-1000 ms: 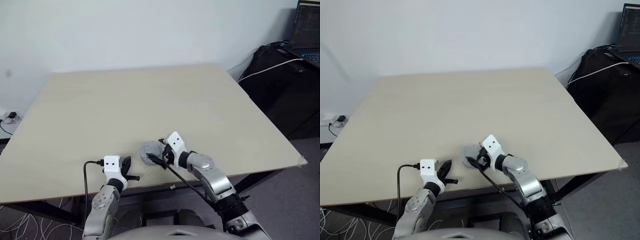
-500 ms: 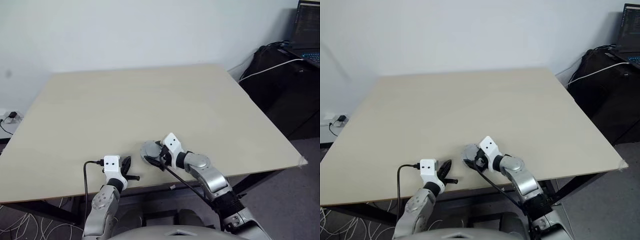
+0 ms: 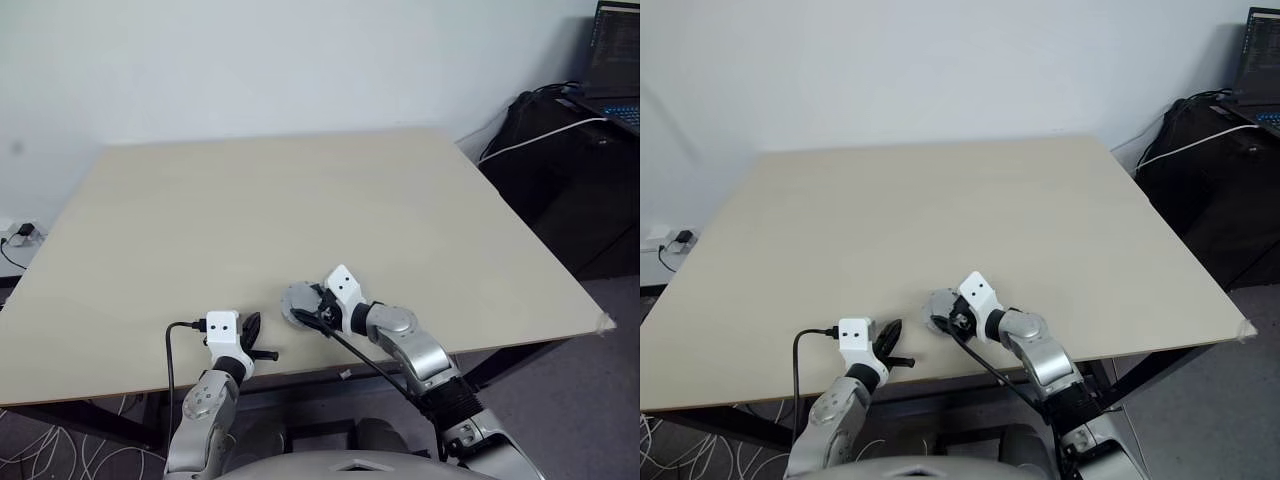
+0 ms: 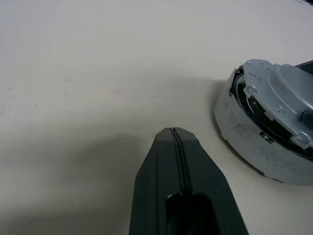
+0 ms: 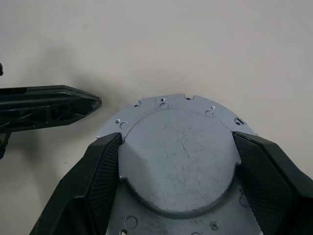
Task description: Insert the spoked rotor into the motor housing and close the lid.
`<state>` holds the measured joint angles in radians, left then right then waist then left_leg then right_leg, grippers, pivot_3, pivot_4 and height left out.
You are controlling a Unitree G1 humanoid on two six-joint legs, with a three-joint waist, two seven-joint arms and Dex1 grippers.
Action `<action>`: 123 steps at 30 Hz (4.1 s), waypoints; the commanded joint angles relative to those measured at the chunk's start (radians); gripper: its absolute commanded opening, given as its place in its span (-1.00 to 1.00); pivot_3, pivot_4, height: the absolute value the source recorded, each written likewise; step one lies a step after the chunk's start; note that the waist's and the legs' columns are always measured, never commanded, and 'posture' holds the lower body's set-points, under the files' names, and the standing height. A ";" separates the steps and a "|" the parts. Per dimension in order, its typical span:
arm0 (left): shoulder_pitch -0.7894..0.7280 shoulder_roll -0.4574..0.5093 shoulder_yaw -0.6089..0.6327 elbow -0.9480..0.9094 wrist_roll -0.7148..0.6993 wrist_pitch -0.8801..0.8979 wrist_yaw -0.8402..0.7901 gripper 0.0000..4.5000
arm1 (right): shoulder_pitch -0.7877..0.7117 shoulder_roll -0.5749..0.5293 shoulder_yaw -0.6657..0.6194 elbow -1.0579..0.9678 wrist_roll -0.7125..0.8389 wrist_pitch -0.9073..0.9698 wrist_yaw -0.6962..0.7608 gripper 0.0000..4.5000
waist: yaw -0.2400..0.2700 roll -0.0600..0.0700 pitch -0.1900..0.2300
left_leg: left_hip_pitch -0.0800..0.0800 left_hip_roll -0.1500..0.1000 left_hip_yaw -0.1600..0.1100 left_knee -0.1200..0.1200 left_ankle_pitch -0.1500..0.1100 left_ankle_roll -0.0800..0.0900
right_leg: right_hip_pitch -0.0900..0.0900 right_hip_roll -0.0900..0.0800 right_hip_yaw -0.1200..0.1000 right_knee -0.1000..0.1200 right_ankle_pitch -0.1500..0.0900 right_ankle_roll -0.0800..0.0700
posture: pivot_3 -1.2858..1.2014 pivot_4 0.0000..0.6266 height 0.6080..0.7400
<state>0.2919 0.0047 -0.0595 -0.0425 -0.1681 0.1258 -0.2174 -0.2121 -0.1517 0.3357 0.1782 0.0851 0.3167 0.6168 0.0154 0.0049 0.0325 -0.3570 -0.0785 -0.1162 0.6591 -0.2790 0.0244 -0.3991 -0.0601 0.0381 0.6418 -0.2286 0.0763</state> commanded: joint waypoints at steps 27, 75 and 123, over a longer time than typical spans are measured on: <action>-0.018 -0.003 -0.006 -0.039 -0.003 -0.013 -0.003 -1.00 | -0.021 0.033 0.045 -0.078 -0.127 0.084 -0.142 0.45 | -0.001 0.001 0.000 | 0.000 0.000 0.000 0.000 0.000 0.000 | 0.000 0.000 0.000 0.000 0.000 0.000 | 0.03 -1.00 1.00; -0.524 0.164 0.045 0.120 -0.202 0.721 -0.209 -1.00 | -0.024 0.011 0.078 -0.105 -0.144 0.191 -0.129 0.45 | -0.006 0.003 -0.004 | 0.003 -0.001 -0.001 -0.002 0.002 0.000 | 0.002 0.002 0.001 0.001 0.004 -0.005 | 0.03 -1.00 1.00; -0.501 0.222 -0.028 0.075 -0.192 0.808 -0.283 -1.00 | 0.076 -0.067 -0.282 -0.406 0.218 0.525 -0.130 0.99 | 0.000 0.003 -0.004 | 0.009 -0.001 -0.001 -0.006 0.001 -0.002 | 0.006 0.000 0.002 -0.001 -0.001 0.001 | 0.03 -1.00 1.00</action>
<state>-0.2094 0.2347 -0.0540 0.0087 -0.3651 0.9247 -0.4990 -0.1265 -0.2380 0.0836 -0.2186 0.2608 0.7711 0.5125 0.0156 0.0081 0.0284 -0.3482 -0.0790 -0.1172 0.6530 -0.2784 0.0223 -0.3929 -0.0599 0.0404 0.6413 -0.2298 0.0767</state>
